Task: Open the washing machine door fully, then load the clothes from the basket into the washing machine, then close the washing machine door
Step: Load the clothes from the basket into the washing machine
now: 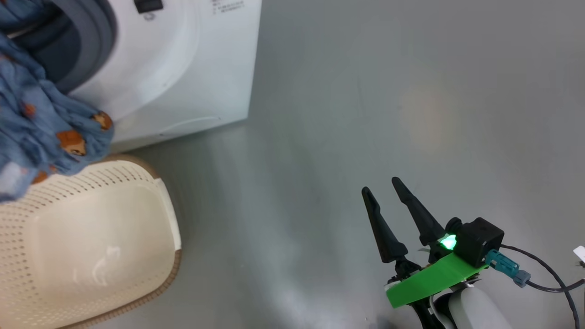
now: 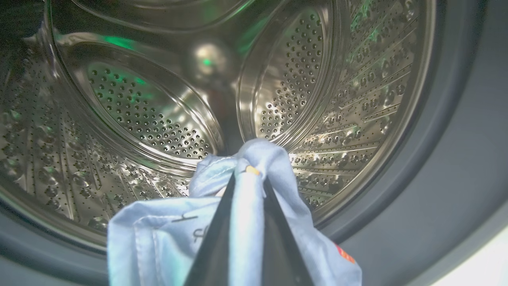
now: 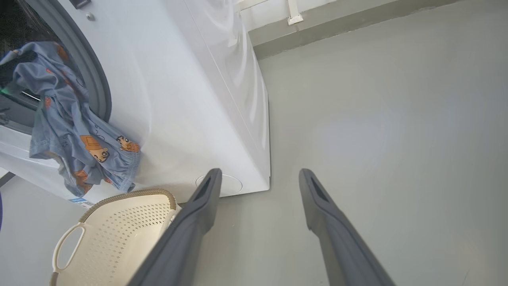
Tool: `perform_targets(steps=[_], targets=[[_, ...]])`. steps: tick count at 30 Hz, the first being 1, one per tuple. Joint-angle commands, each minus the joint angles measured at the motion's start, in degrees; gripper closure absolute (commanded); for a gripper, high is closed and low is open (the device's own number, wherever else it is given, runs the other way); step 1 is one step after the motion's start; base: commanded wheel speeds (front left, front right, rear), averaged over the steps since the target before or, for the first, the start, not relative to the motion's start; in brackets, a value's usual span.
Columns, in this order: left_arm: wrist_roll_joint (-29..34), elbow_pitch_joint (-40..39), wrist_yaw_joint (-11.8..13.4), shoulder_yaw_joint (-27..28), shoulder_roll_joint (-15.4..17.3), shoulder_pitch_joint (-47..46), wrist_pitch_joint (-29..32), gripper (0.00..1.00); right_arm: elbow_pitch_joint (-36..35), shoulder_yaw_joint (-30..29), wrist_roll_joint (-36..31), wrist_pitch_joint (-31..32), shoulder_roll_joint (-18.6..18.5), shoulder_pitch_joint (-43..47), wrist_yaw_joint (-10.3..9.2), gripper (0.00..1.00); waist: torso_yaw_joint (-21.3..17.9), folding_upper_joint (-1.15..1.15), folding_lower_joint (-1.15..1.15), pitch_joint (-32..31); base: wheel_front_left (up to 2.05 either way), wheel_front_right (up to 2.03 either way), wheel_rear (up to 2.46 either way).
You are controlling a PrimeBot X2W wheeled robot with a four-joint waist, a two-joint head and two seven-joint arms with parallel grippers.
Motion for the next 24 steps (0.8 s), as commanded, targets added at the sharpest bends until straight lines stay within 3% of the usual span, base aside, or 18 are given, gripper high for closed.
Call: perform_targets(steps=[1, 12, 19, 24], targets=[[-0.59, -0.66, -0.15, 1.0, 3.53, -2.1, 0.1, 1.0, -1.3, 1.4, 0.77, -0.69, 0.07, -0.05, 0.09, 0.0, -1.31, 0.0, -0.01, 2.84, 0.0, 0.0, 0.0], [-5.95, 8.7, -0.15, -8.85, 8.19, -19.3, 10.43, 1.0, -2.03, 3.68, 2.53, -0.69, 0.07, -1.43, 0.09, 0.0, -3.29, 0.0, -0.01, 8.25, 0.0, 0.0, 0.0], [-8.38, 12.56, -0.15, -13.18, 9.16, -27.08, 18.46, 1.0, -2.63, 5.13, 3.37, -0.69, 0.07, -1.55, 0.09, 0.0, -4.42, 0.0, -0.01, 10.89, 0.0, 0.0, 0.0], [-8.01, 14.2, -0.06, -13.93, 10.65, -30.99, 17.94, 1.0, -3.23, 5.87, 3.65, -0.69, 0.07, -1.55, 0.09, 0.0, -5.25, 0.0, -0.01, 12.82, 0.0, 0.0, 0.0]])
